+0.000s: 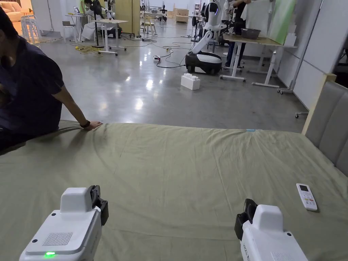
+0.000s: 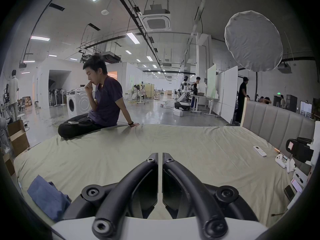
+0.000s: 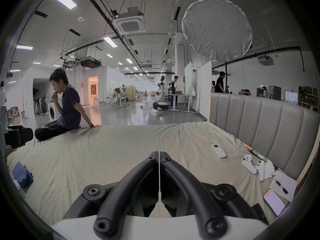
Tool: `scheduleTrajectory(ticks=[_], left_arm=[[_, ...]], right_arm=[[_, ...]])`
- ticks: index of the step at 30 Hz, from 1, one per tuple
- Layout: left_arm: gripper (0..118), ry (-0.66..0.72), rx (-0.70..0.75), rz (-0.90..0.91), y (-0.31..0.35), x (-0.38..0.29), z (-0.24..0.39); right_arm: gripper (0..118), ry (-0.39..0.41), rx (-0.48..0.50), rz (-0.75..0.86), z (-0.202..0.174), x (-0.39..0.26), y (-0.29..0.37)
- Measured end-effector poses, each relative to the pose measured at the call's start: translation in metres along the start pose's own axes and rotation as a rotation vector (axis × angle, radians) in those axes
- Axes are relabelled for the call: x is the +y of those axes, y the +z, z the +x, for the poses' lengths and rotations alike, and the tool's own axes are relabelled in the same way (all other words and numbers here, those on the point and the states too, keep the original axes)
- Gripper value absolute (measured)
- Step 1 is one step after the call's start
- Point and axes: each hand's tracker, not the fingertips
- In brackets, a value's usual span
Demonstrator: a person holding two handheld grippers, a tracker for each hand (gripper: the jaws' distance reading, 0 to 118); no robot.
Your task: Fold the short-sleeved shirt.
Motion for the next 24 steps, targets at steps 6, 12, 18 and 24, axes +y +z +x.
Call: scheduleTrajectory(ticks=[6,12,18,24], left_arm=[[4,-0.006,0.007,0.005,0.0017,0.0019,0.0002],[4,-0.010,0.010,0.003,0.0015,0.0036,0.0014],[5,-0.020,0.021,0.008,0.0012,0.0010,0.0001],[47,-0.044,0.049,0.039,0.0061,0.0018,0.0021]], right_arm=[[2,0.000,0.002,0.003,-0.0003,0.0016,0.0005],[2,0.005,0.002,0.000,0.0003,0.0028,0.0012],[10,0.019,-0.004,-0.010,-0.0014,-0.0007,-0.0007],[65,0.006,-0.031,0.012,-0.0011,-0.0028,0.0012]])
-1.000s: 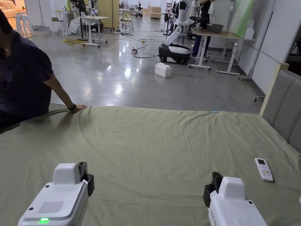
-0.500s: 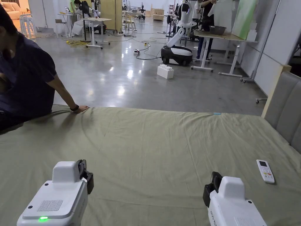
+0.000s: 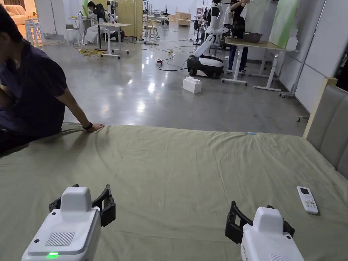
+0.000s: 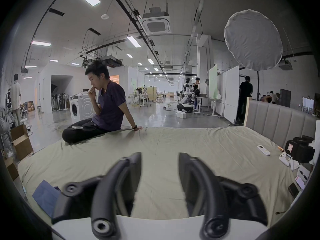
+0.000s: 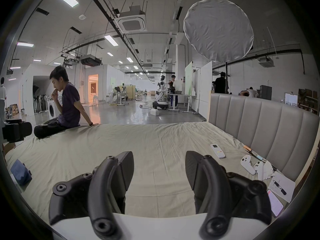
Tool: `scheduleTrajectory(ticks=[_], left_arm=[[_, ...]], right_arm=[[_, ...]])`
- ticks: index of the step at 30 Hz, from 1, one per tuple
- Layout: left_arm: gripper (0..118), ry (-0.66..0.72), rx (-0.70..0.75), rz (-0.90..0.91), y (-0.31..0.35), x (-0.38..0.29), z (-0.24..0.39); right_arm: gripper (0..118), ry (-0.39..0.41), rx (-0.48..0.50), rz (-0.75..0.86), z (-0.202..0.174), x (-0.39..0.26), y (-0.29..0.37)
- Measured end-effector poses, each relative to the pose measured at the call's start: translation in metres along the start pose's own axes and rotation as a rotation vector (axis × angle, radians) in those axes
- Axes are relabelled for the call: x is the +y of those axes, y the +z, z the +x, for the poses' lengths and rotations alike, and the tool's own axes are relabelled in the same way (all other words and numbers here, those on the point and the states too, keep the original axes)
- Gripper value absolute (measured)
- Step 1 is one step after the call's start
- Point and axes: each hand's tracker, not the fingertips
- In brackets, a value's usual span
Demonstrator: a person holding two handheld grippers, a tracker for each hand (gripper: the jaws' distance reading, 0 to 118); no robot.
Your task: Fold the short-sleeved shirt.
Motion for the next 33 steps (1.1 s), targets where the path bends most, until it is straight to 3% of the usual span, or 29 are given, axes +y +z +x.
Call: scheduleTrajectory(ticks=[2,9,13,18,20,23,28,33], left_arm=[[60,0.000,0.012,0.001,-0.001,0.001,-0.002],[84,0.019,-0.002,0.006,0.002,0.003,-0.007],[88,0.045,-0.025,-0.002,0.003,0.004,-0.010],[92,0.053,-0.035,-0.007,0.002,0.003,-0.013],[95,0.059,-0.058,-0.015,0.001,0.003,-0.015],[98,0.065,-0.057,-0.028,0.000,0.004,-0.017],[98,0.065,-0.043,-0.015,-0.001,0.004,-0.021],[101,0.025,-0.058,0.003,0.000,0.005,-0.020]], right_arm=[[69,-0.024,0.001,-0.003,0.001,0.000,0.000],[110,-0.024,0.006,0.011,0.005,0.003,0.002],[111,-0.028,0.016,-0.018,0.004,0.006,0.000],[115,0.057,0.000,0.016,0.000,0.008,0.000],[115,-0.010,0.040,-0.016,0.002,0.007,-0.001],[115,-0.042,0.037,-0.031,0.002,0.009,-0.003],[115,-0.034,-0.010,-0.059,-0.004,0.016,-0.009],[115,-0.151,0.064,-0.091,0.001,0.023,-0.011]])
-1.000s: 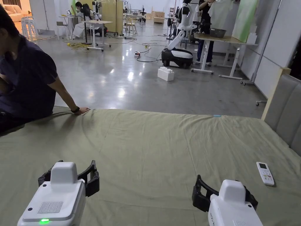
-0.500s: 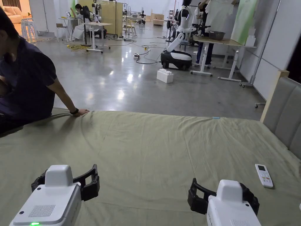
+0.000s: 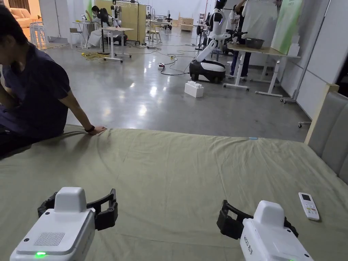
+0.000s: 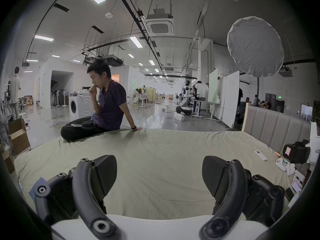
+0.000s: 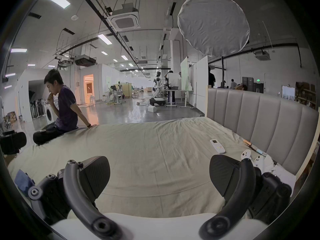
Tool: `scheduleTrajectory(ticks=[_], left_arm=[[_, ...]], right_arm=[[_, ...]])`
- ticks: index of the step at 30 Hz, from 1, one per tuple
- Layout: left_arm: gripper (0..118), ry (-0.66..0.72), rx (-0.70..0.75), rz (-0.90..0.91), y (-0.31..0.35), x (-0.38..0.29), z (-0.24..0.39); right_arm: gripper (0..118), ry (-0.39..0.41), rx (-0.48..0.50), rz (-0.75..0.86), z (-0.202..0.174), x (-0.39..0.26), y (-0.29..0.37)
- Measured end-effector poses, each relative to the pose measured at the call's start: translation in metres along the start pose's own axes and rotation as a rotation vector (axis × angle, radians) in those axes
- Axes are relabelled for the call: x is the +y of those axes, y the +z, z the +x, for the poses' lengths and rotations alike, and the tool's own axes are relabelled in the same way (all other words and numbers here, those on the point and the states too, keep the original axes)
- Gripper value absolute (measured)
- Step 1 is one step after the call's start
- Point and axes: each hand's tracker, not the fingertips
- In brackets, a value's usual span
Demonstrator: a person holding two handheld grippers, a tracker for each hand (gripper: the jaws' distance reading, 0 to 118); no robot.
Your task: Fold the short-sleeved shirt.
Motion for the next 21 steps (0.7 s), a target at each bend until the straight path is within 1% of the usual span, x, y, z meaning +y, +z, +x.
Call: scheduleTrajectory(ticks=[2,7,9,12,16,21], left_arm=[[101,-0.016,-0.005,0.002,0.000,0.001,0.001],[101,-0.001,-0.055,-0.017,0.001,0.004,0.001],[101,0.000,-0.051,-0.019,0.001,0.004,0.001],[101,0.003,-0.043,-0.016,0.000,0.005,0.002],[101,0.023,-0.043,-0.016,-0.001,0.005,0.002],[101,0.030,-0.038,-0.024,-0.002,0.005,0.001]], right_arm=[[115,-0.024,-0.015,-0.023,-0.001,0.004,-0.001],[115,-0.040,-0.035,-0.044,-0.002,0.011,-0.002],[115,-0.032,-0.036,-0.068,-0.003,0.013,-0.003],[115,-0.015,-0.072,-0.108,-0.008,0.016,-0.004],[115,0.037,-0.085,-0.113,-0.014,0.013,-0.005],[115,0.027,-0.073,-0.140,-0.015,0.008,-0.008]])
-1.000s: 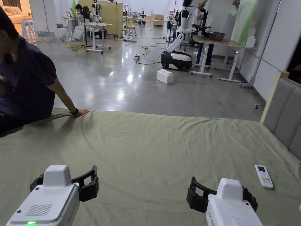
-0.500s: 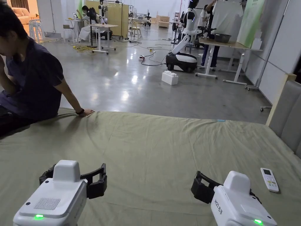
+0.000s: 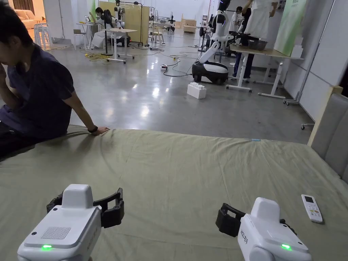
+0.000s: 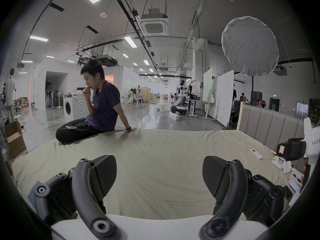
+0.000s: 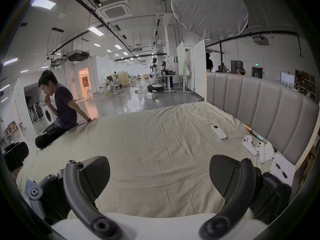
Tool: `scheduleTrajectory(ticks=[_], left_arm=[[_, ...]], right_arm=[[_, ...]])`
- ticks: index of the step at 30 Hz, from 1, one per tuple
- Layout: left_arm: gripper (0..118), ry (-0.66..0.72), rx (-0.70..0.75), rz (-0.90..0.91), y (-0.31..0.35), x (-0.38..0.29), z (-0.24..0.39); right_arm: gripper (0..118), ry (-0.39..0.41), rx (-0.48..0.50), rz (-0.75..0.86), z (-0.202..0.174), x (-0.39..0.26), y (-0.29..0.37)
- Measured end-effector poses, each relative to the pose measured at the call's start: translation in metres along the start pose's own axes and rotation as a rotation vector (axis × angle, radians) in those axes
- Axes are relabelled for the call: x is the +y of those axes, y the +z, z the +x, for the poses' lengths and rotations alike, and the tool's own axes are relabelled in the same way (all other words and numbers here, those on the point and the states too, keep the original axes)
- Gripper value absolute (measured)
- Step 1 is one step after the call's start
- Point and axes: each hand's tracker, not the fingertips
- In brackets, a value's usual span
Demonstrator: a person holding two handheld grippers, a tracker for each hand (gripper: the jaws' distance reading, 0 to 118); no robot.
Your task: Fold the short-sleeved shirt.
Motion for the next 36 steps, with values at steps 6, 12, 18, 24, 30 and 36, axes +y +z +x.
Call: scheduleTrajectory(ticks=[6,12,18,24,30,36], left_arm=[[101,-0.007,0.001,-0.002,0.000,0.001,0.000],[101,-0.015,-0.003,-0.006,0.001,0.002,0.000],[101,-0.009,0.000,-0.011,0.000,0.002,-0.001],[101,-0.016,0.002,-0.015,0.000,0.002,-0.001],[102,-0.027,0.014,-0.029,-0.003,-0.001,0.001],[104,-0.023,0.002,0.005,-0.004,-0.008,0.000]], right_arm=[[115,0.019,0.006,-0.001,-0.002,-0.005,-0.002],[115,0.033,0.013,0.012,-0.003,-0.003,-0.001],[115,0.036,0.017,0.021,-0.002,-0.001,-0.002],[115,0.017,0.027,-0.005,0.001,0.000,-0.004],[115,-0.037,0.012,-0.032,0.006,-0.002,-0.008],[115,-0.146,0.142,0.011,0.025,-0.008,-0.011]])
